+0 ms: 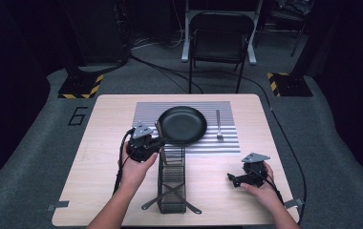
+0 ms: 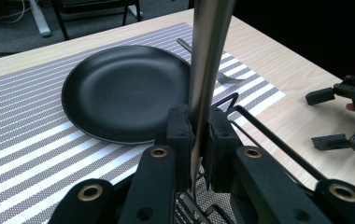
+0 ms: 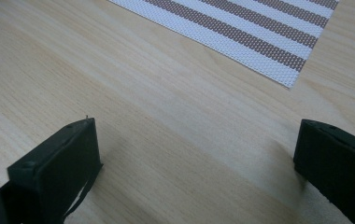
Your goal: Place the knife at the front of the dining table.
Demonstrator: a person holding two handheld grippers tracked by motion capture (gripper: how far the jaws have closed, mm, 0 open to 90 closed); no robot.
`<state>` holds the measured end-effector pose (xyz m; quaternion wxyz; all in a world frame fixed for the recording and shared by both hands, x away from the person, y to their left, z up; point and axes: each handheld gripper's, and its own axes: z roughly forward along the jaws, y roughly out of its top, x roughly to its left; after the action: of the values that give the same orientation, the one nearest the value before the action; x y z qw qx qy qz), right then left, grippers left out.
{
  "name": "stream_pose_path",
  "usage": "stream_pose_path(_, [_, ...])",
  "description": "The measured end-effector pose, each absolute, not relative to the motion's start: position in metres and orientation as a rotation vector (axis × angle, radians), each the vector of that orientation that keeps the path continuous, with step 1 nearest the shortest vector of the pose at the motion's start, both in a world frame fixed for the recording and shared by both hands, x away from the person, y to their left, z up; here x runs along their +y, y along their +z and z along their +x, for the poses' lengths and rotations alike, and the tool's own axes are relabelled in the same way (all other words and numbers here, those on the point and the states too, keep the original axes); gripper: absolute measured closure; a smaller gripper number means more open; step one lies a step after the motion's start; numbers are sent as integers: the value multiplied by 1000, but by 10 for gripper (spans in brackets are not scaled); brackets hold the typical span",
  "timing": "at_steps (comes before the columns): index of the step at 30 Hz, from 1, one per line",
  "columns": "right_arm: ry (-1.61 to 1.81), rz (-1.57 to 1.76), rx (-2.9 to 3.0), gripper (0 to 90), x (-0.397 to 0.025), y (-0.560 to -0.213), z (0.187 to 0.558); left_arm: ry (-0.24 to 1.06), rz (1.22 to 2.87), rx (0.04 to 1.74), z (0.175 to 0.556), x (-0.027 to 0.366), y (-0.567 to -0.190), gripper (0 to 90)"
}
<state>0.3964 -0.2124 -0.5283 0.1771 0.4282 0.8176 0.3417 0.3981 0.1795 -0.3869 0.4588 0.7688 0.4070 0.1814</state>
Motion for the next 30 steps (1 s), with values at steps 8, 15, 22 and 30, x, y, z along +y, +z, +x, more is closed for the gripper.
stream_pose_path(8, [967,1213,2314,0,-212,-528,396,443,1882,989,396,182,-370,825])
stream_pose_path(15, [967,1212,2314,0,-212,-528,396,444,1860,969,398,184,-346,825])
stream_pose_path(22, [968,1213,2314,0,-212,-528,396,450,1868,965,400,185,-322,825])
stream_pose_path(30, [968,1213,2314,0,-212,-528,396,471,1875,954,398,189,-303,825])
